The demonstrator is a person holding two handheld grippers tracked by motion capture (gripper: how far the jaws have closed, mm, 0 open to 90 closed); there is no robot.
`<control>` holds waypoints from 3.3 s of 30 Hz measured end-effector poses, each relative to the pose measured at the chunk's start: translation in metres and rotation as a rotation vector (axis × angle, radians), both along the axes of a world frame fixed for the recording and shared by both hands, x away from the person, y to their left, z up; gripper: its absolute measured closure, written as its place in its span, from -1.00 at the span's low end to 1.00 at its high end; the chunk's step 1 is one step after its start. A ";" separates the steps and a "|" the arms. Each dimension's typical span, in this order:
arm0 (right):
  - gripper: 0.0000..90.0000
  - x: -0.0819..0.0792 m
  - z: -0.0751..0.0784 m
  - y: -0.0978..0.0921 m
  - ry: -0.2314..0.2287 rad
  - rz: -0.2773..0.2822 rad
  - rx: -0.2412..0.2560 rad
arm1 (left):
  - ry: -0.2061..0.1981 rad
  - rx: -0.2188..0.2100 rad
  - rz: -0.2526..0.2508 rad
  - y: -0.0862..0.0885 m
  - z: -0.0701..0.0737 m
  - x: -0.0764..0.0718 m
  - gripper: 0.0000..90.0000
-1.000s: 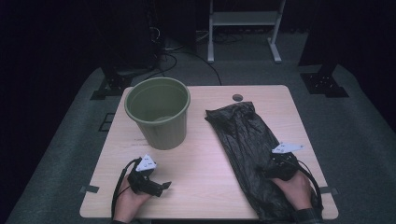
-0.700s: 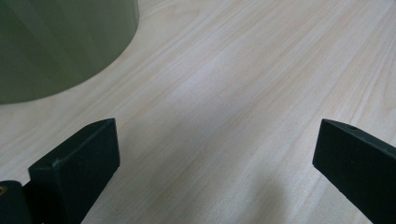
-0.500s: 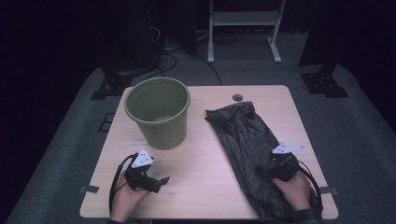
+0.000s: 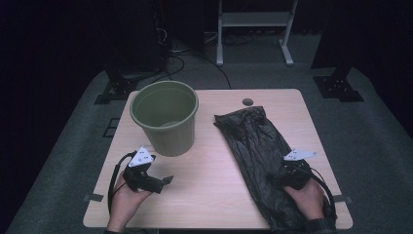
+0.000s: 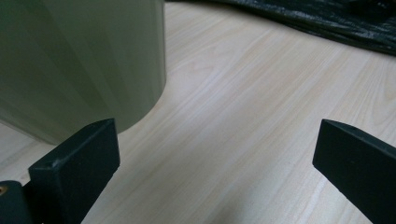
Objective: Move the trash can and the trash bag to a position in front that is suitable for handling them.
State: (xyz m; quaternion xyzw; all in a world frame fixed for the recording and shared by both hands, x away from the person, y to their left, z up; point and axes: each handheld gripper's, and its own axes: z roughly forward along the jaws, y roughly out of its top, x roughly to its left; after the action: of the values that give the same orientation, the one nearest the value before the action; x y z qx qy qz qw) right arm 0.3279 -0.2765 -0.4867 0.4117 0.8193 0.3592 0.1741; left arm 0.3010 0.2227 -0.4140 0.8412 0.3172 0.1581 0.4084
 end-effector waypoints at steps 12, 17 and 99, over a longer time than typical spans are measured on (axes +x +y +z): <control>-0.73 0.000 0.000 0.000 0.000 0.001 0.000 | -0.006 -0.022 0.020 0.009 0.025 0.004 -1.00; -0.73 0.000 0.000 0.000 0.000 0.000 0.000 | -0.002 -0.028 0.035 0.011 0.035 0.007 -1.00; -0.73 0.000 0.000 0.000 0.000 -0.002 0.001 | 0.041 -0.040 0.260 0.056 0.101 0.121 -1.00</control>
State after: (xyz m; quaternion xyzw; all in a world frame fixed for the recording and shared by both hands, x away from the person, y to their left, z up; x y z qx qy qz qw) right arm 0.3280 -0.2766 -0.4867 0.4127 0.8186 0.3594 0.1743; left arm 0.4219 0.2790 -0.3132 0.7878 0.4347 0.1863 0.3946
